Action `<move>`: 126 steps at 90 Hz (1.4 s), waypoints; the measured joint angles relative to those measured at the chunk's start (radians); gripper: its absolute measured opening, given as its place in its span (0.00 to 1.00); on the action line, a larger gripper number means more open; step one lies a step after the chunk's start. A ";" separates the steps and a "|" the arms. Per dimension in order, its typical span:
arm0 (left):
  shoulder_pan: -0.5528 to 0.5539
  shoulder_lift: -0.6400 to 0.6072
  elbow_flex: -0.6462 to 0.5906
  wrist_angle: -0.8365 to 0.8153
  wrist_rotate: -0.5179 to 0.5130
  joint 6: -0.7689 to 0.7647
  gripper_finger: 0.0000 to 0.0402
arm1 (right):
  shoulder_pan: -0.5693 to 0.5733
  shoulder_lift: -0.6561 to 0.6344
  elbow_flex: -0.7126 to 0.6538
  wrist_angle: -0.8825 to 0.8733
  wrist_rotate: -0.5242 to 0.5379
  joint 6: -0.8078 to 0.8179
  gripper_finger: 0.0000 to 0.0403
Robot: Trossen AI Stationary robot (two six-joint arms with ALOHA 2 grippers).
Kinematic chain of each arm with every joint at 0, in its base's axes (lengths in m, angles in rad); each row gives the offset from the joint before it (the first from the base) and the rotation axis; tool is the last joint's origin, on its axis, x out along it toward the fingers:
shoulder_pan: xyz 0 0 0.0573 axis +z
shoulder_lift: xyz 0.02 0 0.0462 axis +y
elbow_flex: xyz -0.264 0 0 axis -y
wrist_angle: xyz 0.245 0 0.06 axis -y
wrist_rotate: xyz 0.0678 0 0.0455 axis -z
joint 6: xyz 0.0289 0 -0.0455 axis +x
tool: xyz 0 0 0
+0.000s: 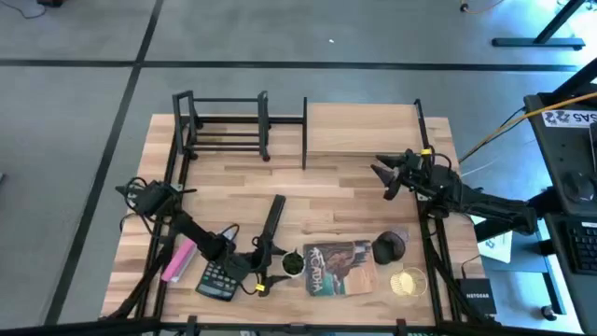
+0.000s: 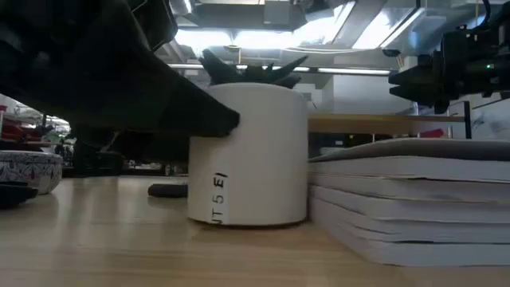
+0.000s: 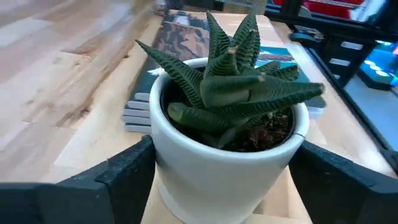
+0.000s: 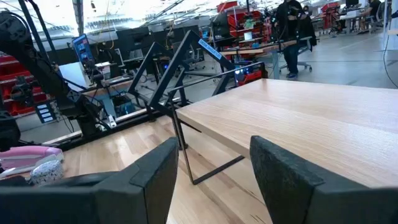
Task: Stock shelves
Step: Put the potted plant onto the shelf
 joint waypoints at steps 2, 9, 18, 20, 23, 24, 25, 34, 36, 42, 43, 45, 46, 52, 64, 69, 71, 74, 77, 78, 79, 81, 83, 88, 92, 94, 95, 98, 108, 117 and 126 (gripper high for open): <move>-0.003 0.000 0.000 -0.001 -0.016 0.000 0.75 | 0.000 0.000 0.000 0.000 0.000 0.000 0.46; -0.015 0.001 0.000 -0.004 -0.051 0.010 0.74 | 0.000 0.000 0.000 0.000 0.000 0.000 0.46; -0.028 -0.020 -0.002 -0.026 -0.117 0.036 0.73 | 0.000 0.000 0.000 0.000 0.000 0.000 0.46; -0.029 -0.029 -0.002 -0.036 -0.126 0.042 0.73 | 0.000 0.000 0.000 0.000 0.000 0.000 0.46; -0.032 -0.042 -0.001 -0.048 -0.138 0.046 0.73 | 0.000 0.000 0.000 0.000 0.000 0.000 0.46; -0.032 -0.047 -0.001 -0.053 -0.139 0.047 0.73 | 0.000 0.000 0.000 0.000 0.000 0.000 0.46; -0.032 -0.050 -0.001 -0.056 -0.138 0.049 0.73 | 0.000 0.000 0.000 0.000 0.000 0.000 0.46; -0.029 -0.061 0.000 -0.083 -0.088 0.056 0.74 | 0.000 0.000 0.000 0.000 0.000 0.000 0.46; -0.029 -0.061 0.000 -0.092 -0.074 0.054 0.74 | 0.000 0.000 0.000 0.000 0.000 0.000 0.46; -0.027 -0.061 0.000 -0.126 -0.038 0.039 0.74 | 0.000 0.000 0.000 0.000 0.000 0.000 0.46; -0.026 -0.061 0.000 -0.132 -0.034 0.038 0.74 | 0.000 0.000 0.000 0.000 0.000 0.000 0.46; -0.025 -0.061 -0.001 -0.143 -0.026 0.037 0.74 | 0.000 0.000 0.000 0.000 0.000 0.000 0.46; -0.024 -0.061 -0.001 -0.147 -0.023 0.037 0.74 | 0.000 0.000 0.000 0.000 0.000 0.000 0.46; -0.024 -0.061 -0.001 -0.163 -0.004 0.038 0.75 | 0.000 0.000 0.000 0.000 0.000 0.000 0.46; -0.010 -0.050 -0.001 -0.170 0.001 0.038 0.79 | 0.000 0.000 0.000 0.000 0.000 0.000 0.46; 0.001 -0.039 -0.001 -0.167 0.001 0.037 0.81 | 0.000 0.000 0.000 0.000 0.000 0.000 0.46; 0.005 -0.034 -0.001 -0.162 0.001 0.036 0.82 | 0.000 0.000 0.000 0.000 0.000 0.000 0.46; 0.011 -0.026 -0.001 -0.152 0.001 0.035 0.84 | 0.000 0.000 0.000 0.000 0.000 0.000 0.46; 0.017 -0.019 -0.001 -0.139 0.003 0.034 0.85 | 0.000 0.000 0.000 0.000 0.000 0.000 0.46; 0.018 -0.017 -0.001 -0.135 0.003 0.034 0.85 | 0.000 0.000 0.000 0.000 0.000 0.000 0.46; 0.019 -0.015 -0.001 -0.131 0.003 0.035 0.85 | 0.000 0.000 0.000 0.000 0.000 0.000 0.46; 0.022 -0.011 0.000 -0.126 0.004 0.037 0.86 | 0.000 0.000 0.000 0.000 0.000 0.000 0.46; 0.024 -0.008 0.000 -0.122 0.004 0.036 0.87 | 0.000 0.000 0.000 0.000 0.000 0.000 0.46; 0.027 -0.005 0.005 -0.114 0.006 0.040 0.88 | 0.000 0.000 0.000 0.000 0.000 0.000 0.46; 0.028 -0.001 0.010 -0.099 0.009 0.051 0.88 | 0.000 0.000 0.000 0.000 0.000 0.000 0.46; 0.028 0.000 0.014 -0.088 0.009 0.062 0.88 | 0.000 0.000 0.000 0.000 0.000 0.000 0.46; 0.029 0.001 0.016 -0.083 0.009 0.069 0.88 | 0.000 0.000 0.000 0.000 0.000 0.000 0.46; 0.029 0.004 0.022 -0.066 0.009 0.083 0.88 | 0.000 0.000 0.000 0.000 0.000 0.000 0.46; 0.031 0.008 0.042 -0.053 0.008 0.122 0.88 | 0.000 0.000 0.000 0.000 0.000 0.000 0.46; 0.041 0.008 0.055 -0.051 0.012 0.138 0.88 | 0.000 0.000 0.000 0.000 0.000 0.000 0.46; 0.062 0.013 0.064 -0.045 0.040 0.145 0.88 | 0.000 0.000 0.000 0.000 0.000 0.000 0.46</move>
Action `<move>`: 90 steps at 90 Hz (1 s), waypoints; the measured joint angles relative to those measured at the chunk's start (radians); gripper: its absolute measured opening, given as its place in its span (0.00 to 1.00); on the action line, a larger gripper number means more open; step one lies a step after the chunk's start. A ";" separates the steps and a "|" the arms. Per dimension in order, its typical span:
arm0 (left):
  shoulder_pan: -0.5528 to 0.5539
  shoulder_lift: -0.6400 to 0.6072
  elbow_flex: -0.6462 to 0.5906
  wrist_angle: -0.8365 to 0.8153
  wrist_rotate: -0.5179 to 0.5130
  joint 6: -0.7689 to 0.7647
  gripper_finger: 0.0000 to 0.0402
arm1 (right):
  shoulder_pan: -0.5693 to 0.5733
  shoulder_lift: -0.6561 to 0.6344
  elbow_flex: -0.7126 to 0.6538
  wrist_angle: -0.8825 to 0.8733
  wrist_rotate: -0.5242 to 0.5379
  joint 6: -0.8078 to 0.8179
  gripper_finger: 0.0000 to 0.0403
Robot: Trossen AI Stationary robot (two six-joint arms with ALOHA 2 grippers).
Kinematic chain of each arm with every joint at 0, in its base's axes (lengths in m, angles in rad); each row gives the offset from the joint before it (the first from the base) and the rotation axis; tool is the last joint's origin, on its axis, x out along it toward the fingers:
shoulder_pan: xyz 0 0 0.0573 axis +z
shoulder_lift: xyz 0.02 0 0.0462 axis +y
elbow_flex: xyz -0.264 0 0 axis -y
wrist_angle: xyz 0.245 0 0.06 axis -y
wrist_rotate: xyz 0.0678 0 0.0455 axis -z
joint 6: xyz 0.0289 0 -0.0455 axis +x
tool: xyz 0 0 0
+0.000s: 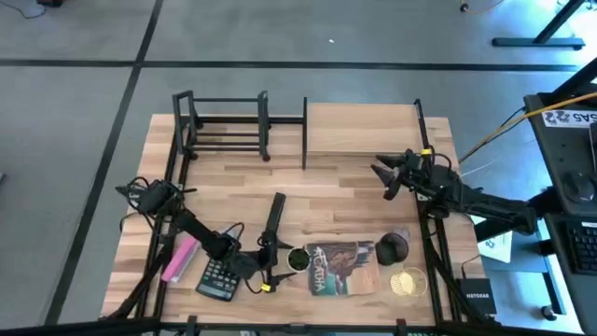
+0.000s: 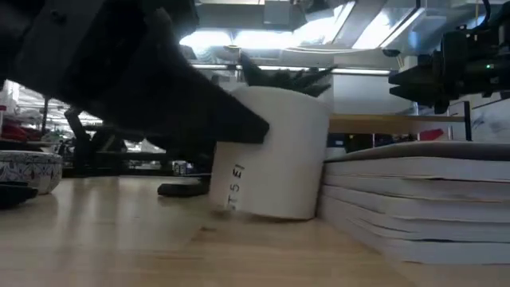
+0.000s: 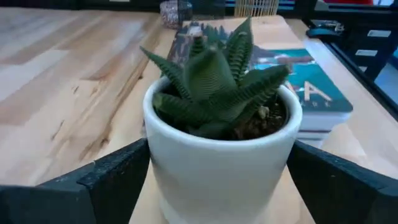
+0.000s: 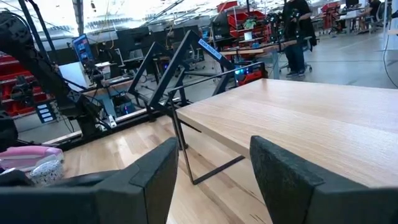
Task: Stock shelves
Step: Put the potted plant onto the shelf
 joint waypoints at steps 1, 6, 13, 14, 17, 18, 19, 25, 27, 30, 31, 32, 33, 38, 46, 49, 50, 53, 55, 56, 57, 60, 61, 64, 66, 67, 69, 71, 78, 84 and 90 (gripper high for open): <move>0.003 0.002 0.001 0.001 0.004 0.000 0.88 | 0.000 0.000 0.000 0.000 0.000 0.000 0.46; 0.015 0.013 0.006 0.011 0.027 -0.006 0.88 | 0.000 0.000 0.000 0.000 0.000 0.000 0.46; 0.032 0.035 0.009 0.033 0.067 -0.019 0.88 | 0.000 0.000 0.000 0.000 0.000 0.000 0.46; 0.034 0.038 0.009 0.036 0.075 -0.020 0.88 | 0.000 0.000 0.000 0.000 0.000 0.000 0.46; 0.041 0.047 0.010 0.054 0.095 -0.020 0.88 | 0.000 0.000 0.000 0.000 0.000 0.000 0.46; 0.042 0.049 0.010 0.057 0.101 -0.020 0.88 | 0.000 0.000 0.000 0.000 0.000 0.000 0.46; 0.044 0.050 0.010 0.059 0.106 -0.021 0.88 | 0.000 0.000 0.000 0.000 0.000 0.000 0.46; 0.052 0.056 0.010 0.064 0.118 -0.041 0.88 | 0.000 0.000 0.000 0.000 0.000 0.000 0.46; 0.053 0.057 0.010 0.065 0.120 -0.049 0.88 | 0.000 0.000 0.000 0.000 0.000 0.000 0.46; 0.055 0.057 0.010 0.063 0.124 -0.055 0.88 | 0.000 0.000 0.000 0.000 0.000 0.000 0.46; 0.055 0.057 0.010 0.062 0.125 -0.057 0.88 | 0.000 0.000 0.000 0.000 0.000 0.000 0.46; 0.056 0.057 0.010 0.062 0.126 -0.059 0.88 | 0.000 0.000 0.000 0.000 0.000 0.000 0.46; 0.056 0.057 0.010 0.061 0.126 -0.061 0.88 | 0.000 0.000 0.000 0.000 0.000 0.000 0.46; 0.056 0.057 0.010 0.059 0.127 -0.064 0.88 | 0.000 0.000 0.000 0.000 0.000 0.000 0.46; 0.056 0.057 0.011 0.056 0.129 -0.049 0.88 | 0.000 0.000 0.000 0.000 0.000 0.000 0.46; 0.056 0.057 0.011 0.054 0.129 -0.043 0.88 | 0.000 0.000 0.000 0.000 0.000 0.000 0.46; 0.056 0.057 0.011 0.053 0.129 -0.042 0.88 | 0.000 0.000 0.000 0.000 0.000 0.000 0.46; 0.056 0.057 0.011 0.050 0.130 -0.039 0.88 | 0.000 0.000 0.000 0.000 0.000 0.000 0.46; 0.056 0.059 0.011 0.045 0.131 -0.038 0.88 | 0.000 0.000 0.000 0.000 0.000 0.000 0.46; 0.056 0.059 0.011 0.042 0.132 -0.037 0.88 | 0.000 0.000 0.000 0.000 0.000 0.000 0.46; 0.056 0.059 0.011 0.038 0.133 -0.037 0.88 | 0.000 0.000 0.000 0.000 0.000 0.000 0.46; 0.055 0.062 0.009 0.030 0.134 -0.038 0.88 | 0.000 0.000 0.000 0.000 0.000 0.000 0.46; 0.055 0.062 0.008 0.028 0.134 -0.040 0.88 | 0.000 0.000 0.000 0.000 0.000 0.000 0.46; 0.052 0.063 0.008 0.024 0.133 -0.042 0.88 | 0.000 0.000 0.000 0.000 0.000 0.000 0.46; 0.050 0.063 0.008 0.023 0.132 -0.042 0.88 | 0.000 0.000 0.000 0.000 0.000 0.000 0.46; 0.050 0.063 0.008 0.024 0.132 -0.042 0.88 | 0.000 0.000 0.000 0.000 0.000 0.000 0.46; 0.049 0.063 0.008 0.027 0.131 -0.042 0.88 | 0.000 0.000 0.000 0.000 0.000 0.000 0.46; 0.049 0.063 0.008 0.029 0.130 -0.042 0.88 | 0.000 0.000 0.000 0.000 0.000 0.000 0.46; 0.049 0.063 0.008 0.027 0.130 -0.042 0.88 | 0.000 0.000 0.000 0.000 0.000 0.000 0.46; 0.049 0.063 0.008 0.031 0.129 -0.039 0.88 | 0.000 0.000 0.000 0.000 0.000 0.000 0.46; 0.045 0.063 0.008 0.046 0.128 -0.025 0.88 | 0.000 0.000 0.000 0.000 0.000 0.000 0.46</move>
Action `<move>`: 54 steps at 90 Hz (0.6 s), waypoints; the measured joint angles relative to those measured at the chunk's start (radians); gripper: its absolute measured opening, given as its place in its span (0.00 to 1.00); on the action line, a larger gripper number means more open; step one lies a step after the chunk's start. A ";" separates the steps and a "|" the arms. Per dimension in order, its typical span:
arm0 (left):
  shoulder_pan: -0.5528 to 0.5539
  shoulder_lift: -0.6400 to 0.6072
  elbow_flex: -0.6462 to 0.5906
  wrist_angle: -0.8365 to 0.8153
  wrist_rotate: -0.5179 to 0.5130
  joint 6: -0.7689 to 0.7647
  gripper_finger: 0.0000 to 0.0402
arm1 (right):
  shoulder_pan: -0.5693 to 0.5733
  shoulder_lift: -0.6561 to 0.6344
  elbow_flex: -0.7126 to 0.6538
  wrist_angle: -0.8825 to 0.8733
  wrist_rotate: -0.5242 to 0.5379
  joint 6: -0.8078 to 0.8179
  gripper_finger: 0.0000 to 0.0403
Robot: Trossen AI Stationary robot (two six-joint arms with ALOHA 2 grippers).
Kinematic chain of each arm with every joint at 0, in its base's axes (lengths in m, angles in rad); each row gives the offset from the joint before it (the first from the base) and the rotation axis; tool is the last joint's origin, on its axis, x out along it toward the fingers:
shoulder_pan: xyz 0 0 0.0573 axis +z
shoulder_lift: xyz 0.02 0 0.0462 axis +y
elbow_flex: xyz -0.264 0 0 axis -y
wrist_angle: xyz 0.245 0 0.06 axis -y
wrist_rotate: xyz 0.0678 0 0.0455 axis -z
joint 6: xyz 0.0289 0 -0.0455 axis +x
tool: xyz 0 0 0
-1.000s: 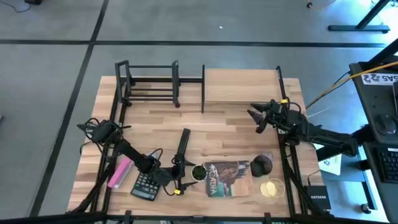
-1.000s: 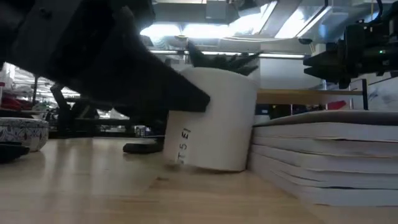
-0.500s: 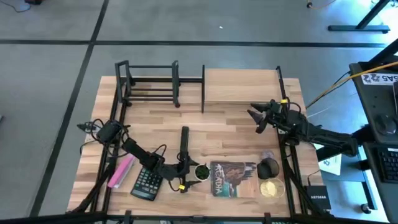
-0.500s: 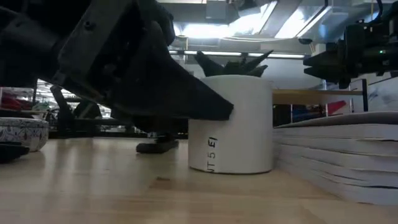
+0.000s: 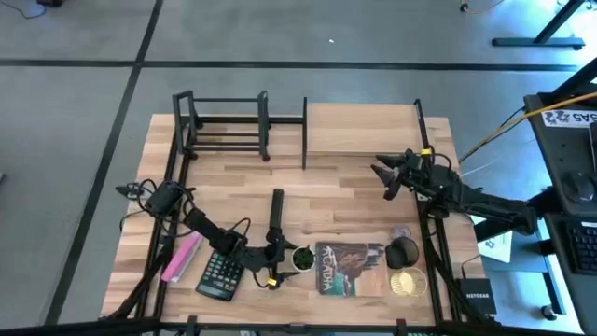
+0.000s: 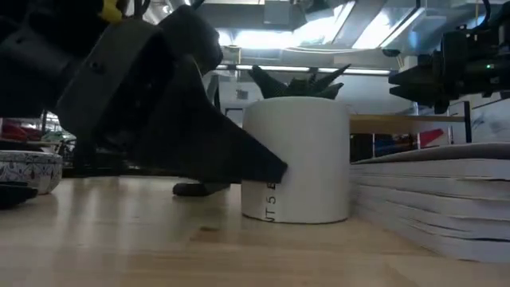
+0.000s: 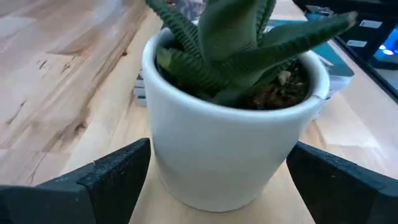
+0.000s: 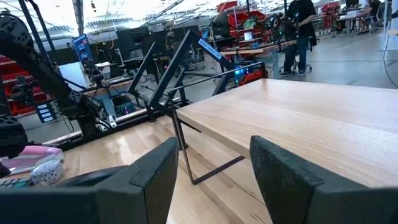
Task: Stock shelves
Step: Put the potted plant onto the shelf
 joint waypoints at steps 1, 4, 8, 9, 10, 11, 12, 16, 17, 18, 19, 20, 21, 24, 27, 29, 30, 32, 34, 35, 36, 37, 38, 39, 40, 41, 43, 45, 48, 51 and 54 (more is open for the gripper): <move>-0.001 0.000 0.000 0.003 -0.001 0.003 0.88 | 0.000 0.000 0.000 0.000 0.000 0.000 0.46; -0.002 -0.001 0.000 0.013 -0.003 0.011 0.88 | 0.000 0.000 0.000 0.000 0.000 0.000 0.46; -0.002 -0.002 0.000 0.033 -0.003 0.023 0.88 | 0.000 0.000 0.000 0.000 0.000 0.000 0.46; -0.002 -0.002 0.001 0.038 -0.003 0.024 0.88 | 0.000 0.000 0.000 0.000 0.000 0.000 0.46; -0.002 -0.002 0.002 0.042 -0.003 0.024 0.88 | 0.000 0.000 0.000 0.000 0.000 0.000 0.46; -0.002 -0.002 0.003 0.046 -0.003 0.024 0.88 | 0.000 0.000 0.000 0.000 0.000 0.000 0.46; -0.003 -0.002 0.005 0.048 -0.003 0.024 0.88 | 0.000 0.000 0.000 0.000 0.000 0.000 0.46; -0.003 -0.003 0.015 0.051 -0.003 0.024 0.88 | 0.000 0.000 0.000 0.000 0.000 0.000 0.46; -0.003 -0.003 0.017 0.051 -0.003 0.024 0.88 | 0.000 0.000 0.000 0.000 0.000 0.000 0.46; -0.004 -0.003 0.018 0.051 -0.002 0.025 0.88 | 0.000 0.000 0.000 0.000 0.000 0.000 0.46; -0.004 -0.003 0.020 0.049 -0.002 0.025 0.88 | 0.000 0.000 0.000 0.000 0.000 0.000 0.46; -0.004 -0.003 0.022 0.047 -0.002 0.025 0.88 | 0.000 0.000 0.000 0.000 0.000 0.000 0.46; -0.004 -0.003 0.023 0.045 -0.003 0.026 0.88 | 0.000 0.000 0.000 0.000 0.000 0.000 0.46; -0.004 -0.003 0.028 0.042 -0.003 0.029 0.88 | 0.000 0.000 0.000 0.000 0.000 0.000 0.46; -0.004 0.000 0.034 0.041 -0.003 0.033 0.88 | 0.000 0.000 0.000 0.000 0.000 0.000 0.46; -0.004 0.002 0.037 0.042 -0.004 0.037 0.88 | 0.000 0.000 0.000 0.000 0.000 0.000 0.46; -0.004 0.003 0.038 0.043 -0.004 0.039 0.88 | 0.000 0.000 0.000 0.000 0.000 0.000 0.46; -0.004 0.005 0.039 0.043 -0.005 0.042 0.88 | 0.000 0.000 0.000 0.000 0.000 0.000 0.46; -0.004 0.008 0.041 0.043 -0.007 0.042 0.88 | 0.000 0.000 0.000 0.000 0.000 0.000 0.46; -0.004 0.009 0.042 0.043 -0.009 0.042 0.88 | 0.000 0.000 0.000 0.000 0.000 0.000 0.46; -0.004 0.010 0.043 0.043 -0.011 0.042 0.88 | 0.000 0.000 0.000 0.000 0.000 0.000 0.46; -0.004 0.011 0.043 0.043 -0.012 0.042 0.88 | 0.000 0.000 0.000 0.000 0.000 0.000 0.46; -0.004 0.011 0.043 0.043 -0.014 0.043 0.88 | 0.000 0.000 0.000 0.000 0.000 0.000 0.46; -0.004 0.011 0.043 0.043 -0.015 0.043 0.88 | 0.000 0.000 0.000 0.000 0.000 0.000 0.46; -0.004 0.011 0.043 0.041 -0.017 0.044 0.88 | 0.000 0.000 0.000 0.000 0.000 0.000 0.46; -0.004 0.011 0.043 0.040 -0.018 0.045 0.88 | 0.000 0.000 0.000 0.000 0.000 0.000 0.46; -0.004 0.011 0.043 0.038 -0.021 0.048 0.88 | 0.000 0.000 0.000 0.000 0.000 0.000 0.46; -0.004 0.011 0.043 0.037 -0.024 0.053 0.88 | 0.000 0.000 0.000 0.000 0.000 0.000 0.46; -0.004 0.011 0.043 0.033 -0.025 0.056 0.88 | 0.000 0.000 0.000 0.000 0.000 0.000 0.46; -0.002 0.011 0.043 0.029 -0.026 0.058 0.88 | 0.000 0.000 0.000 0.000 0.000 0.000 0.46; -0.001 0.011 0.043 0.026 -0.026 0.059 0.88 | 0.000 0.000 0.000 0.000 0.000 0.000 0.46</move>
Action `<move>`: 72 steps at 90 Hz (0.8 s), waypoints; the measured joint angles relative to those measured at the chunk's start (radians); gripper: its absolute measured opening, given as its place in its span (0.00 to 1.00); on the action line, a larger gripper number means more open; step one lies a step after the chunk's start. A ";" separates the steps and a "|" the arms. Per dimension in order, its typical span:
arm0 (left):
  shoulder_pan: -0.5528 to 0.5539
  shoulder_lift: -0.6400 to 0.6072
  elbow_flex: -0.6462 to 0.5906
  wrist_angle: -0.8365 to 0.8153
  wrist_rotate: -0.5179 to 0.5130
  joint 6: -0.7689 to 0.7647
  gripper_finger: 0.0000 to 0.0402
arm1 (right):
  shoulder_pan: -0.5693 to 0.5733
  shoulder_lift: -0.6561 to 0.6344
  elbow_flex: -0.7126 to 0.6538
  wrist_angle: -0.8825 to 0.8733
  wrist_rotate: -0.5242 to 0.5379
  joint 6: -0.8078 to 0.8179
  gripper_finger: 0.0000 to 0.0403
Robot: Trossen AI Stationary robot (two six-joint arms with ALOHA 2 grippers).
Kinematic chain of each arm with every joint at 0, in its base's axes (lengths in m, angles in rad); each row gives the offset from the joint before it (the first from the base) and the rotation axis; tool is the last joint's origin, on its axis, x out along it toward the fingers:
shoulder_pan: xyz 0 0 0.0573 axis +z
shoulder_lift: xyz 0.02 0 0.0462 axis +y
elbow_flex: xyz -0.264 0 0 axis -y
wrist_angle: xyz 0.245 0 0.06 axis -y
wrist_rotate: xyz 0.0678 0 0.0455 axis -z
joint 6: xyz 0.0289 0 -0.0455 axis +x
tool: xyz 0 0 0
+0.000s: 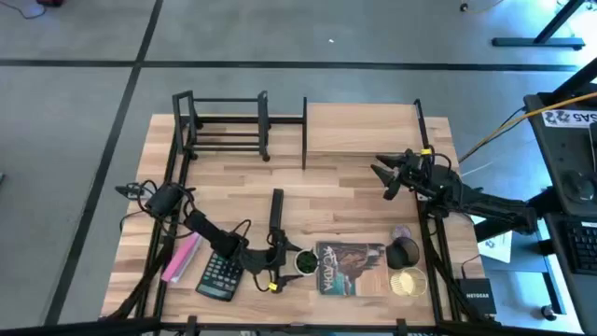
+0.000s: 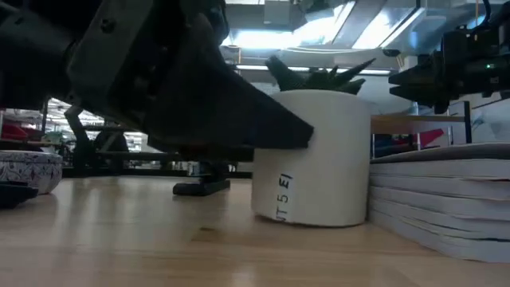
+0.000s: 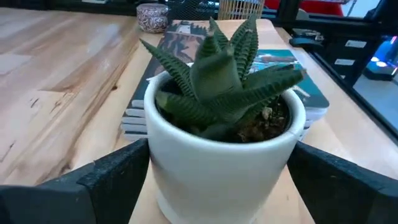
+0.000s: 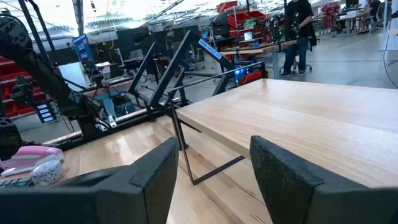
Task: Stock shelves
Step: Put the potted plant onto the shelf
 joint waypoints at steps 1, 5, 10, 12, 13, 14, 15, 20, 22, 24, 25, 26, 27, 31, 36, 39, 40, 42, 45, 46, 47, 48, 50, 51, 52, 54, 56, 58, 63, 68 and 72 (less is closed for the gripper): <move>0.001 0.000 0.000 -0.001 0.000 0.000 0.88 | 0.000 0.000 0.000 0.000 0.000 0.000 0.46; 0.005 0.007 0.000 0.003 0.000 0.001 0.88 | 0.000 0.000 0.000 0.000 0.000 0.000 0.46; 0.009 0.017 0.001 0.013 0.004 0.000 0.88 | 0.000 0.000 0.000 0.000 0.000 0.000 0.46; 0.012 0.022 0.001 0.017 0.009 -0.002 0.88 | 0.000 0.000 0.000 0.000 0.000 0.000 0.46; 0.013 0.024 0.001 0.018 0.012 -0.004 0.88 | 0.000 0.000 0.000 0.000 0.000 0.000 0.46; 0.014 0.026 0.001 0.021 0.015 -0.006 0.88 | 0.000 0.000 0.000 0.000 0.000 0.000 0.46; 0.015 0.028 0.001 0.023 0.017 -0.008 0.88 | 0.000 0.000 0.000 0.000 0.000 0.000 0.46; 0.020 0.038 0.001 0.038 0.028 -0.024 0.88 | 0.000 0.000 0.000 0.000 0.000 0.000 0.46; 0.022 0.042 0.001 0.043 0.033 -0.026 0.88 | 0.000 0.000 0.000 0.000 0.000 0.000 0.46; 0.024 0.046 0.001 0.049 0.038 -0.028 0.88 | 0.000 0.000 0.000 0.000 0.000 0.000 0.46; 0.025 0.048 0.002 0.052 0.039 -0.030 0.88 | 0.000 0.000 0.000 0.000 0.000 0.000 0.46; 0.026 0.049 0.002 0.055 0.040 -0.030 0.88 | 0.000 0.000 0.000 0.000 0.000 0.000 0.46; 0.026 0.052 0.002 0.059 0.040 -0.030 0.88 | 0.000 0.000 0.000 0.000 0.000 0.000 0.46; 0.028 0.060 0.002 0.074 0.042 -0.030 0.88 | 0.000 0.000 0.000 0.000 0.000 0.000 0.46; 0.030 0.071 0.002 0.096 0.043 -0.026 0.88 | 0.000 0.000 0.000 0.000 0.000 0.000 0.46; 0.033 0.076 0.003 0.099 0.049 -0.025 0.88 | 0.000 0.000 0.000 0.000 0.000 0.000 0.46; 0.034 0.079 0.004 0.098 0.052 -0.025 0.88 | 0.000 0.000 0.000 0.000 0.000 0.000 0.46; 0.036 0.084 0.006 0.097 0.055 -0.026 0.88 | 0.000 0.000 0.000 0.000 0.000 0.000 0.46; 0.039 0.090 0.010 0.096 0.059 -0.030 0.88 | 0.000 0.000 0.000 0.000 0.000 0.000 0.46; 0.040 0.094 0.011 0.096 0.062 -0.031 0.88 | 0.000 0.000 0.000 0.000 0.000 0.000 0.46; 0.041 0.098 0.012 0.097 0.065 -0.032 0.88 | 0.000 0.000 0.000 0.000 0.000 0.000 0.46; 0.043 0.101 0.013 0.097 0.068 -0.035 0.88 | 0.000 0.000 0.000 0.000 0.000 0.000 0.46; 0.045 0.106 0.014 0.097 0.073 -0.038 0.88 | 0.000 0.000 0.000 0.000 0.000 0.000 0.46; 0.045 0.108 0.014 0.098 0.075 -0.040 0.88 | 0.000 0.000 0.000 0.000 0.000 0.000 0.46; 0.046 0.110 0.015 0.098 0.077 -0.042 0.88 | 0.000 0.000 0.000 0.000 0.000 0.000 0.46; 0.048 0.113 0.016 0.094 0.082 -0.048 0.88 | 0.000 0.000 0.000 0.000 0.000 0.000 0.46; 0.049 0.114 0.017 0.091 0.087 -0.053 0.88 | 0.000 0.000 0.000 0.000 0.000 0.000 0.46; 0.050 0.115 0.018 0.086 0.092 -0.059 0.88 | 0.000 0.000 0.000 0.000 0.000 0.000 0.46; 0.054 0.117 0.020 0.066 0.106 -0.060 0.89 | 0.000 0.000 0.000 0.000 0.000 0.000 0.46; 0.054 0.117 0.021 0.066 0.111 -0.060 0.91 | 0.000 0.000 0.000 0.000 0.000 0.000 0.46; 0.055 0.117 0.022 0.064 0.118 -0.060 0.92 | 0.000 0.000 0.000 0.000 0.000 0.000 0.46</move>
